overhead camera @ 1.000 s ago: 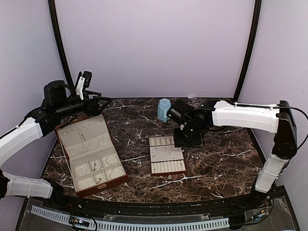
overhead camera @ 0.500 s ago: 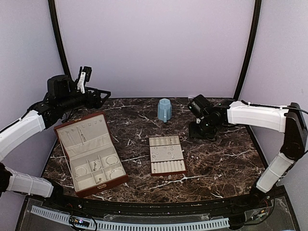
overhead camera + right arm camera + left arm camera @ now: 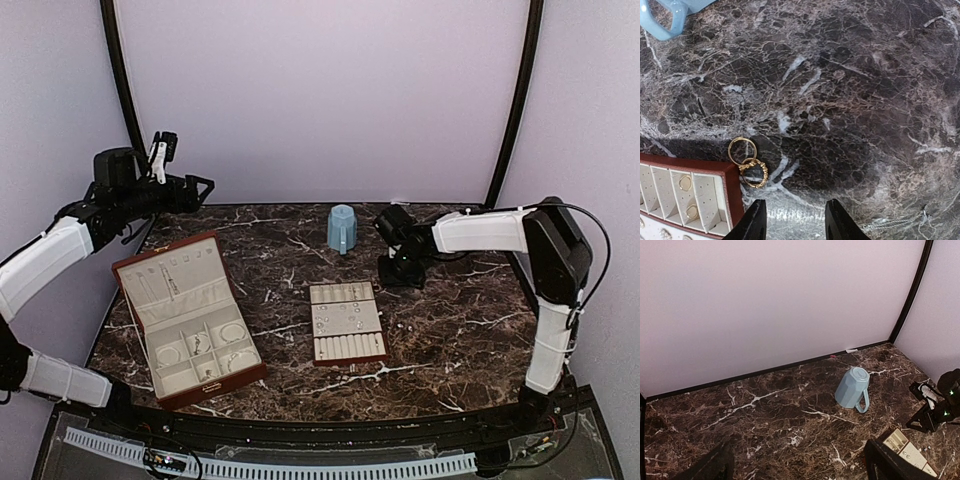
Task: Organize the mixed jewelry
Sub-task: Pick up the ring from the center of the board.
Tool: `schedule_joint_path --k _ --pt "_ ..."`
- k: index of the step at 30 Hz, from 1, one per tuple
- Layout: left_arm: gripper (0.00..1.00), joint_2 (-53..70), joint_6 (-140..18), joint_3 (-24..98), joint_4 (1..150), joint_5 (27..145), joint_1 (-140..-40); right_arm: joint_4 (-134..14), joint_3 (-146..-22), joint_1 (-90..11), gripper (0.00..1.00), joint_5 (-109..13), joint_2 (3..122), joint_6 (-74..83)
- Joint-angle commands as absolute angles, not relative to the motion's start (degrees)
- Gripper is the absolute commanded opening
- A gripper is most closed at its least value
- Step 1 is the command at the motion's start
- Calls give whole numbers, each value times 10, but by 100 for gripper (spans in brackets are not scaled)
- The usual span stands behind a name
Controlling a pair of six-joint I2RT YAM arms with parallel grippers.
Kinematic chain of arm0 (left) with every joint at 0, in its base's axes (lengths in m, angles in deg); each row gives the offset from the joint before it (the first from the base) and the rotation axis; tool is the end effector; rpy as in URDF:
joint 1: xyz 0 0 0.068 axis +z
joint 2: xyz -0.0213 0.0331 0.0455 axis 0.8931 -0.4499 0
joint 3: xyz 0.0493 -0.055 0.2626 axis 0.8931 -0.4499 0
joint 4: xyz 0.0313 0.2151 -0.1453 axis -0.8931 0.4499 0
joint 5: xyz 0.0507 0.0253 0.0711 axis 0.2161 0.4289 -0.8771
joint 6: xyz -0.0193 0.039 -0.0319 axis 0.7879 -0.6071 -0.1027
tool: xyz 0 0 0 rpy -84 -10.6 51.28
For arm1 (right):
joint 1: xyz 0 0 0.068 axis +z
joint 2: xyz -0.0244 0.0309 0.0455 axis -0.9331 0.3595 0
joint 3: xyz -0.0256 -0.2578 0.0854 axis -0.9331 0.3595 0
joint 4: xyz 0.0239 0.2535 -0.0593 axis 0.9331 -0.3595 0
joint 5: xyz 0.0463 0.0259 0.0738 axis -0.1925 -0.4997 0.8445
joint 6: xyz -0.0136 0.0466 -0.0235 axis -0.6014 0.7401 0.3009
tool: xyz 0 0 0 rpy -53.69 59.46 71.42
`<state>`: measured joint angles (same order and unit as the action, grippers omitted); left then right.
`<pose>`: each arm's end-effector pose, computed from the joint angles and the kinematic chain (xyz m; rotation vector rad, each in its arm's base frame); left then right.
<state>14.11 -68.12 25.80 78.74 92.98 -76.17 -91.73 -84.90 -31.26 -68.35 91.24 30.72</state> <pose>0.2785 -0.0734 0.3634 0.3269 1.7324 -0.4539 0.3155 0.2339 0.1762 -0.0463 2.6704 0.0932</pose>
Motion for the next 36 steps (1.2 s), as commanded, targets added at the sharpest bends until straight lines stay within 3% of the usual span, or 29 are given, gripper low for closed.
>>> schedule_joint_path --k 1,5,9,36 --pt "93 147 -710 251 782 907 -755 -900 -871 -312 40 -674 933 306" --pt "93 148 -722 227 765 889 -754 -903 -892 -311 40 -675 954 315" --pt "93 156 -722 213 764 892 -753 -923 -917 -311 32 -680 983 324" --pt "93 173 -715 197 753 916 -754 -943 -941 -294 22 -699 1010 316"
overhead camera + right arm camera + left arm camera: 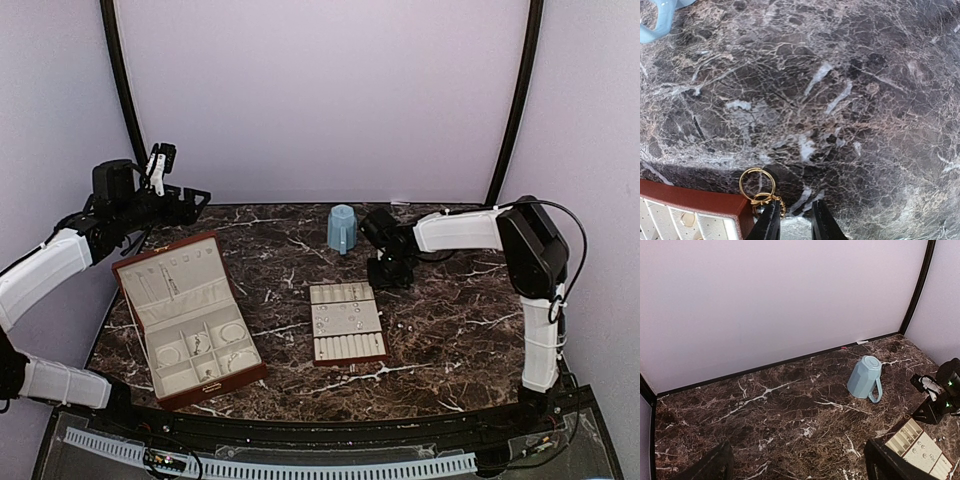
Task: Organize the mixed jewelry
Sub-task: Pick up the ring from the center of the board.
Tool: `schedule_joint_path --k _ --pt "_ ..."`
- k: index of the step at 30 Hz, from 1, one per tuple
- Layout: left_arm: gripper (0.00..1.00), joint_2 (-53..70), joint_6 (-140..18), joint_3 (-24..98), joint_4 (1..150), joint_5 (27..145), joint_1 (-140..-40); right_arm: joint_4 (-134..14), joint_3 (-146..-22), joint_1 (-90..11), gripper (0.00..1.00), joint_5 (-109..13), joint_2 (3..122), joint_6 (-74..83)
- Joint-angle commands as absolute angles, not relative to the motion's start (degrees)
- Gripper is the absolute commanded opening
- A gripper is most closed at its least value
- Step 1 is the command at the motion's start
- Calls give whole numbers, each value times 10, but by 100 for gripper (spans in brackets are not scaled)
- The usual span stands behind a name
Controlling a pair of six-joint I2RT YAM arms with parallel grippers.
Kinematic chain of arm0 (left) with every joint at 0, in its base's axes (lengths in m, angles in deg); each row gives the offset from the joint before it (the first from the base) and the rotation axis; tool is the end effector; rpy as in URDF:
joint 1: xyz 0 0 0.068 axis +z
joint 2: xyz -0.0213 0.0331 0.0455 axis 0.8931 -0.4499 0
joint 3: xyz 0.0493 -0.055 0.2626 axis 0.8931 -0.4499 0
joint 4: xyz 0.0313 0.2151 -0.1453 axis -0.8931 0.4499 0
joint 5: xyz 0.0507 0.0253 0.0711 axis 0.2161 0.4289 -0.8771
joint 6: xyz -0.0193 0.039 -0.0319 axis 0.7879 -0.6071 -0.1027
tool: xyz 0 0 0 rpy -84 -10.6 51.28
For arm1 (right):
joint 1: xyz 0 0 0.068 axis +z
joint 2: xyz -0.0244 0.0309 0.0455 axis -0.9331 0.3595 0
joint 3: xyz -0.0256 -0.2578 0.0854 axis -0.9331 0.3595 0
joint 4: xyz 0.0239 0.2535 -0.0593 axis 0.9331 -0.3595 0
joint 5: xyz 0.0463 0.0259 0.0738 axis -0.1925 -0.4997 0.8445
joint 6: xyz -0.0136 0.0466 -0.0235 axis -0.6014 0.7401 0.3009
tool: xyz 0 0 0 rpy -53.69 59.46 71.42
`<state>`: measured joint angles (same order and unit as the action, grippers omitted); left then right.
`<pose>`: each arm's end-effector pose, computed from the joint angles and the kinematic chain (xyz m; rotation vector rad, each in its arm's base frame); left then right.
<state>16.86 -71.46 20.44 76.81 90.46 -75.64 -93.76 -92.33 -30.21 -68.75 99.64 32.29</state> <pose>0.2688 -0.0670 0.3460 0.3366 1.7367 -0.3669 0.3336 0.2572 0.1542 -0.0410 2.7105 0.0577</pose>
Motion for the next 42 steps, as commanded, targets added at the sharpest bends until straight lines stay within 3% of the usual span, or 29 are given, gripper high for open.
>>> schedule_joint_path --k 1,6,13,21,42 --pt "93 173 -715 197 753 917 -753 -945 -941 -293 21 -700 1012 316" --pt "93 173 -715 197 753 916 -753 -945 -944 -290 19 -699 1019 316" --pt "93 173 -714 196 752 917 -753 -980 -951 -290 7 -749 1025 327" --pt "93 175 -714 196 752 918 -753 -1004 -946 -294 1 -788 1020 334" --pt "93 183 -717 190 749 911 -753 -989 -928 -304 0 -836 934 301"
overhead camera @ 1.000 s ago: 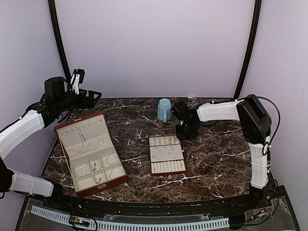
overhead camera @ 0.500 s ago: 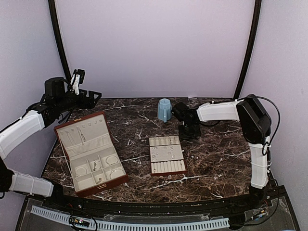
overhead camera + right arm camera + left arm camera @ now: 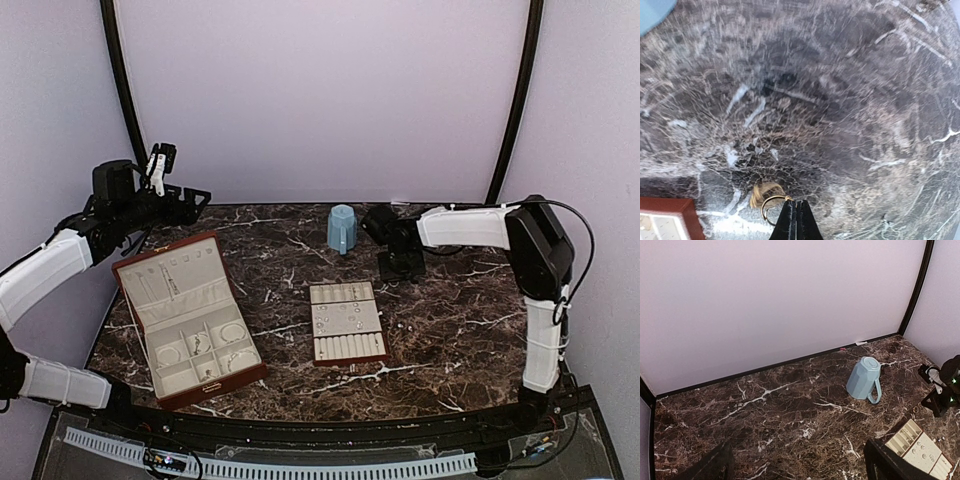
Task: Organize the mixed jewelry
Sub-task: Pick up the ring from the center of the board.
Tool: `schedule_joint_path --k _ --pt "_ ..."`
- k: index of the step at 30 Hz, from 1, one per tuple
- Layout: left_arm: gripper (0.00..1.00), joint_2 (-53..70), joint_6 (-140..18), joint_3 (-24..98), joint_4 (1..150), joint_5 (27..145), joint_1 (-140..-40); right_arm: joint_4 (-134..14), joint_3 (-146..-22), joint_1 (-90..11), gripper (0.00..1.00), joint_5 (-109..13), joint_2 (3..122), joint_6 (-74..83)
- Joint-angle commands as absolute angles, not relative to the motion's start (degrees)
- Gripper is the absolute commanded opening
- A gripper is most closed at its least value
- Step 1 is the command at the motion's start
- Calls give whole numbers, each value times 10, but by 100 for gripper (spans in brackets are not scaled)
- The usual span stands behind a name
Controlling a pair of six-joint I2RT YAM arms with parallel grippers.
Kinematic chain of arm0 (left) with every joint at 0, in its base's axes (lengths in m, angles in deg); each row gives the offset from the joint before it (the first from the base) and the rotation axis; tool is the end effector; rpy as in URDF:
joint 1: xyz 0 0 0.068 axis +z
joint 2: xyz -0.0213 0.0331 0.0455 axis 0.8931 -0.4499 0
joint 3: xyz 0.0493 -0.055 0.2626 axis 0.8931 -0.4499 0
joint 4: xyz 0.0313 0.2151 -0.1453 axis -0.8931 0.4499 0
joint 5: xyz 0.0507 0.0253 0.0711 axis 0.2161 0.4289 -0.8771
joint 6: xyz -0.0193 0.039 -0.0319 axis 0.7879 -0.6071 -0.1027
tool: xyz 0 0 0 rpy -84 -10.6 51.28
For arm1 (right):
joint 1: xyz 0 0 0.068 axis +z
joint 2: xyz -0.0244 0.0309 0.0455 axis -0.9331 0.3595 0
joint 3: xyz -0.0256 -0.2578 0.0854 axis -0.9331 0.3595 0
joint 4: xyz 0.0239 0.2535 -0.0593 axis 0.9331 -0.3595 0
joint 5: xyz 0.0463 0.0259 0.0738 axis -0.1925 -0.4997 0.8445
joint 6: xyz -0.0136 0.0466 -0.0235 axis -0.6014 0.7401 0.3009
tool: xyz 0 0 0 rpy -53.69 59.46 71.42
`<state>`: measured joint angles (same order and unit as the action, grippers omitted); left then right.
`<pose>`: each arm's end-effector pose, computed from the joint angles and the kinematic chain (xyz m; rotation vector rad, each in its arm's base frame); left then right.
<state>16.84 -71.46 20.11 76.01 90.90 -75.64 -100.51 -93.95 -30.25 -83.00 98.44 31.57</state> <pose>0.2689 -0.0673 0.3453 0.3420 1.7279 -0.3734 0.3321 0.2451 0.1689 -0.0142 2.6101 -0.2729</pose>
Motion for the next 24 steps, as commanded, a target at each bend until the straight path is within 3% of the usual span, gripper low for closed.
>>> schedule_joint_path --k 1,14,18,24 --pt "93 184 -718 190 749 907 -753 -980 -922 -304 0 -829 925 300" --pt "92 194 -712 187 745 912 -754 -912 -870 -304 0 -770 874 298" --pt "84 194 -703 192 742 938 -755 -859 -842 -303 0 -733 848 292" --pt "81 196 -674 172 711 919 -817 -819 -819 -300 0 -704 817 272"
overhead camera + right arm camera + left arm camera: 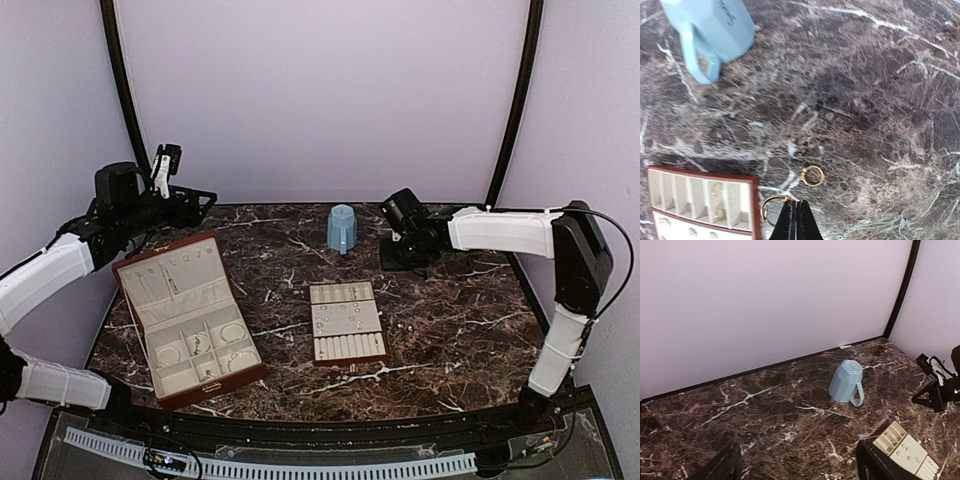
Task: Organize the mixed jewelry
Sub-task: Pick up the ring from the center of the board, then pass from the right arm to the left
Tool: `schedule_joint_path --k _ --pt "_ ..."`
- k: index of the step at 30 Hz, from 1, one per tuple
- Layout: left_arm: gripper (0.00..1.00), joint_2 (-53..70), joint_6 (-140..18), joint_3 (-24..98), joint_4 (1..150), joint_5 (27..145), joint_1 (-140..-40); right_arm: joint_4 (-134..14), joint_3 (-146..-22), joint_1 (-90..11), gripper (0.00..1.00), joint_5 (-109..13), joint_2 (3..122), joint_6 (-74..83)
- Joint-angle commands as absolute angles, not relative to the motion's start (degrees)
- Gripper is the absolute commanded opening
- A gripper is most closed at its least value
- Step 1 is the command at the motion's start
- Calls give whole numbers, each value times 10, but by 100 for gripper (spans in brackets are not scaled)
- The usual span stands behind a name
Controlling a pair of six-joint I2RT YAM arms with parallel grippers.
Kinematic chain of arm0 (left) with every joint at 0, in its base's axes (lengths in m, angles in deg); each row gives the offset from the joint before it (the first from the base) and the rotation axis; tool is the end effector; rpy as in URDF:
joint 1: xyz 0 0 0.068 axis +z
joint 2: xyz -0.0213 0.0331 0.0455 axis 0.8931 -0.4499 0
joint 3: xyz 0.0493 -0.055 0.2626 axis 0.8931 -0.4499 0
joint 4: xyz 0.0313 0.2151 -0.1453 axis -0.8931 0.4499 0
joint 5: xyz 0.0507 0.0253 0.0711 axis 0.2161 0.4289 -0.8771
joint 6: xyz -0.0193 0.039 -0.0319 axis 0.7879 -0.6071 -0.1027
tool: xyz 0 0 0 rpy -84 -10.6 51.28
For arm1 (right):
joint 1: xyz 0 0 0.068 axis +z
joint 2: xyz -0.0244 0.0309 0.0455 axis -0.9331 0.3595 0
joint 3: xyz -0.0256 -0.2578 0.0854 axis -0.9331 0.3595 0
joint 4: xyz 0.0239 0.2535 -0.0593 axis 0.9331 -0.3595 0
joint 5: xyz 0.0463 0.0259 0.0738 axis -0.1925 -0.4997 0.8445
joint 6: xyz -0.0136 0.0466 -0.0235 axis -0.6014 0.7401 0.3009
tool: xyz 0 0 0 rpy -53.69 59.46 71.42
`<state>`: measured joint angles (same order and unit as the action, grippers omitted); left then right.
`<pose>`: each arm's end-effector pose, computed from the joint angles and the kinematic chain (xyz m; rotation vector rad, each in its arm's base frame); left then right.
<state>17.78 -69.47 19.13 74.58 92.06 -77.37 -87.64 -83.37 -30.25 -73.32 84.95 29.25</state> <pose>0.2630 -0.0752 0.3461 0.3533 1.7059 -0.4374 0.3077 0.2326 0.2134 -0.0421 2.4987 0.1128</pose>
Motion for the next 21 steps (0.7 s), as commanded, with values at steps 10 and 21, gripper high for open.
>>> schedule_joint_path --k 10,21 --pt "75 215 -465 56 546 847 -959 -729 -788 -266 0 -642 775 215" --pt "74 110 -387 75 475 882 -1057 -631 -776 -211 0 -602 763 166"
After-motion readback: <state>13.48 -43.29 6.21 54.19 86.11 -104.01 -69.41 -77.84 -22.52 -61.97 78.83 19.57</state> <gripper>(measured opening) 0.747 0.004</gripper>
